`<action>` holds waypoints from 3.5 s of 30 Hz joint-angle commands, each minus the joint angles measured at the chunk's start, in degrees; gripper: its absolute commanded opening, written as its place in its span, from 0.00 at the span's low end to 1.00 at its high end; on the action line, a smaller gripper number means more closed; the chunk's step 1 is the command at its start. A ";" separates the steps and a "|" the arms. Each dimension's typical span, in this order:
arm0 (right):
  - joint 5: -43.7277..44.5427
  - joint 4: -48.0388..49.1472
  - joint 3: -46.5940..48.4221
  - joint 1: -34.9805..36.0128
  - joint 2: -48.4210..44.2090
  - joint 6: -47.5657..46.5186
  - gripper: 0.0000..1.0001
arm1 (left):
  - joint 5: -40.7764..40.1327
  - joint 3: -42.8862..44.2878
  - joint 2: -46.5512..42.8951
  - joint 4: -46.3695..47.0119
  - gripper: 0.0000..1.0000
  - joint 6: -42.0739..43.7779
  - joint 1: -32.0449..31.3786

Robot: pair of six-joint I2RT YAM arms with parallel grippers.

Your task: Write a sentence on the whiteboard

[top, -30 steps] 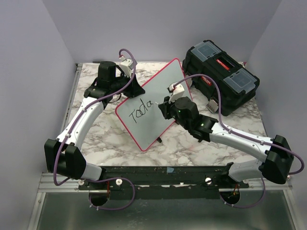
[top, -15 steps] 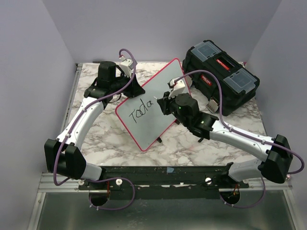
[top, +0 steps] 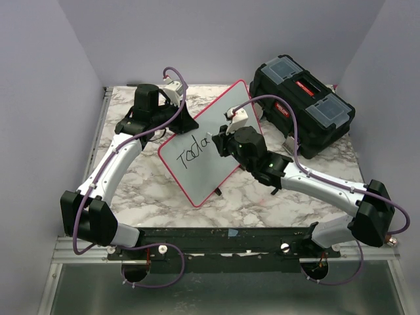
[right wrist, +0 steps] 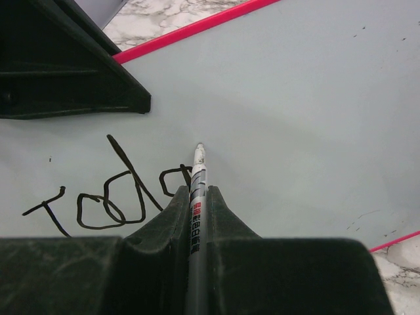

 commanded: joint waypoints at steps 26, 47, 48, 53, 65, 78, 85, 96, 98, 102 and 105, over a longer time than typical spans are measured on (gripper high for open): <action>2.58 0.21 -3.92 -0.04 -1.06 0.26 0.01 | -1.43 -1.35 -0.55 -0.50 0.00 4.99 -1.53; 6.30 -1.07 0.07 -0.71 0.97 1.12 0.01 | -1.46 -1.31 -0.62 -0.57 0.00 5.07 -1.57; 6.40 -1.07 0.34 -0.73 1.06 1.09 0.01 | -1.47 -1.31 -0.62 -0.60 0.00 5.08 -1.61; 6.63 -1.10 1.95 -0.92 1.66 0.79 0.01 | -1.47 -1.35 -0.77 -0.62 0.00 5.07 -1.66; 6.19 -1.18 5.19 -1.10 3.60 1.00 0.01 | -1.20 -1.15 -0.82 -0.75 0.00 4.97 -1.75; 4.61 -1.24 1.60 -1.01 2.02 2.32 0.01 | -1.05 -0.96 -0.79 -0.86 0.00 4.99 -1.75; 4.33 -1.33 -1.21 -1.03 0.82 3.37 0.01 | -0.81 -0.87 -0.88 -0.85 0.00 4.94 -1.75; 3.34 -1.60 -5.06 -1.02 -0.33 5.27 0.01 | -0.94 -0.96 -0.90 -0.81 0.00 4.99 -1.75; 3.18 -1.62 -5.63 -1.09 -0.40 5.68 0.01 | -0.94 -0.96 -0.97 -0.84 0.00 4.97 -1.82; 2.72 -1.68 -6.79 -1.03 -0.60 6.18 0.01 | -0.94 -0.96 -1.02 -0.82 0.00 4.98 -1.81; 2.13 -1.68 -7.33 -0.94 -0.79 6.76 0.01 | -1.01 -0.98 -0.97 -0.80 0.00 4.99 -1.81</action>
